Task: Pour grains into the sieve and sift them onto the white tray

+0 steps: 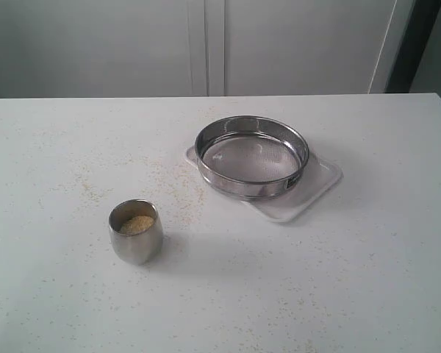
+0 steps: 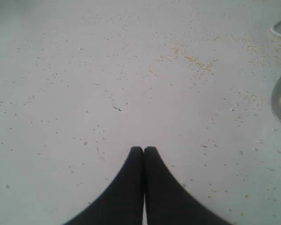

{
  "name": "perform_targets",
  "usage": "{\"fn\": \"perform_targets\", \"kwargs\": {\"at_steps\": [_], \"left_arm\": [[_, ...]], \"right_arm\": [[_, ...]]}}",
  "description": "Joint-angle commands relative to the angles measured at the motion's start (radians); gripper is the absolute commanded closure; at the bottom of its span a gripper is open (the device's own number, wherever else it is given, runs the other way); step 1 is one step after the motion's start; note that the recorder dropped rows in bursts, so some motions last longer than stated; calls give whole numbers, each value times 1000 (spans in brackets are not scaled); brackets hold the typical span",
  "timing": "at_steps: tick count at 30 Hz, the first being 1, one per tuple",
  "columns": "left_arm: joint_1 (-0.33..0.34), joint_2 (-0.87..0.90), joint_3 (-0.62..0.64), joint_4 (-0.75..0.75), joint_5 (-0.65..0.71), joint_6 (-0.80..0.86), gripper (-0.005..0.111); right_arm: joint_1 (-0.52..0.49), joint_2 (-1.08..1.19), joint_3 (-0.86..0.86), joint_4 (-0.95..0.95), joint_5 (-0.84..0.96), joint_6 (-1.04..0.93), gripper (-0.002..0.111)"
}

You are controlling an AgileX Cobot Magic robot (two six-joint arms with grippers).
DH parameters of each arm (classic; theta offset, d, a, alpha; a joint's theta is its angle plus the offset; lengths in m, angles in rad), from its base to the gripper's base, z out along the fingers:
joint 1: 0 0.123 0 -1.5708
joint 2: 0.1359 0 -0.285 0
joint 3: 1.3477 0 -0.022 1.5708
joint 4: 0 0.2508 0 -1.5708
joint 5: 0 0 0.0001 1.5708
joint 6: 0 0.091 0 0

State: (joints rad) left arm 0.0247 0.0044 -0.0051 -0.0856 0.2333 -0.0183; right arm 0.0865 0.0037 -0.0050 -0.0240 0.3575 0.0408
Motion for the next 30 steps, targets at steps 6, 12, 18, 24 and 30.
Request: {"fn": "perform_targets", "kwargs": {"at_steps": [6, 12, 18, 24, 30], "left_arm": [[4, -4, 5, -2, -1, 1, 107], [4, -4, 5, -2, -1, 1, 107], [4, -4, 5, -18, -96, -11, 107], [4, -4, 5, -18, -254, -11, 107], [4, -4, 5, -18, -413, -11, 107]], "right_arm": [[-7, -4, 5, -3, -14, -3, 108], [-7, -4, 5, -3, -14, -3, 108], [-7, -4, 5, -3, -14, -3, 108], [-7, -4, 5, -3, -14, -3, 108], [-7, -4, 5, -3, -14, -3, 108]]}}
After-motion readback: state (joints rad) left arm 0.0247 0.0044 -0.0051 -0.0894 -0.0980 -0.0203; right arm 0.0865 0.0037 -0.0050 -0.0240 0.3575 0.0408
